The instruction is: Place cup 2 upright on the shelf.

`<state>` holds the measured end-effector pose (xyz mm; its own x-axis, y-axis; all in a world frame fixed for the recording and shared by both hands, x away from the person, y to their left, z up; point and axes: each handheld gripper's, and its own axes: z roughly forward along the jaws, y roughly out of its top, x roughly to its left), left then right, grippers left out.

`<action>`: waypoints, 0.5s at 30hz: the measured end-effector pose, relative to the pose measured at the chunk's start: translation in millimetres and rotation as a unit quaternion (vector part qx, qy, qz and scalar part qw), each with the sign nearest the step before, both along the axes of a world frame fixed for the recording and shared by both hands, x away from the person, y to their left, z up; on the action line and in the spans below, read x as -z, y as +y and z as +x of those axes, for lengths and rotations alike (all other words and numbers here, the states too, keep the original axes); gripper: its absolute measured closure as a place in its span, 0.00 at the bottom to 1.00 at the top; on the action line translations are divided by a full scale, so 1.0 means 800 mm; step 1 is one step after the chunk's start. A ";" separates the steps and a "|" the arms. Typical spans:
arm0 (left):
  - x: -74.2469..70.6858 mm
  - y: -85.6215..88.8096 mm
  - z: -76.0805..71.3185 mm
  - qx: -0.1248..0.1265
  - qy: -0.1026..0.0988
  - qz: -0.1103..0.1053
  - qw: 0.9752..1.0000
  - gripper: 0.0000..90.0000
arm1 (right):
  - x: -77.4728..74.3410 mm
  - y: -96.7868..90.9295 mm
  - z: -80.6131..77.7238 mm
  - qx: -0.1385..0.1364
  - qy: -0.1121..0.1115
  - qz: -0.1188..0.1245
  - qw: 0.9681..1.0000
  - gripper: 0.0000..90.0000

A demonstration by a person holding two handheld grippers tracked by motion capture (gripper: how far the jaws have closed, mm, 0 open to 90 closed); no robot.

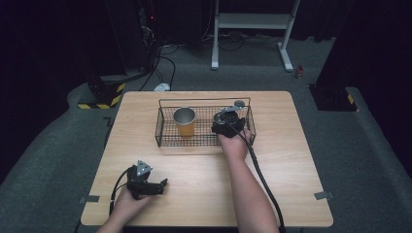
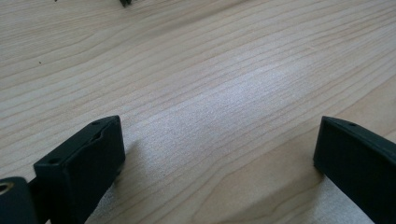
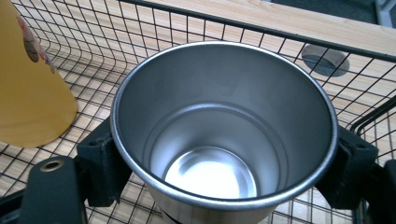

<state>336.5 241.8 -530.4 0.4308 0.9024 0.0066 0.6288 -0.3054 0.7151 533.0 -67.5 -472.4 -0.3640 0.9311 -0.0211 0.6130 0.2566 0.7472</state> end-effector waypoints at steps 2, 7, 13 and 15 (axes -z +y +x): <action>0.000 0.000 0.000 0.000 0.000 0.000 1.000 0.03 | 0.000 0.001 0.000 0.001 0.002 0.002 1.000 0.20; 0.000 0.000 0.000 0.000 0.000 0.000 1.000 0.03 | 0.001 0.001 0.000 -0.004 0.009 0.001 1.000 0.20; 0.000 0.000 0.000 0.000 0.000 0.000 1.000 0.03 | 0.001 -0.001 0.001 -0.007 0.015 0.000 1.000 0.20; 0.000 0.000 0.000 0.000 0.000 -0.001 1.000 0.03 | 0.000 0.000 0.000 -0.005 0.019 0.003 1.000 0.20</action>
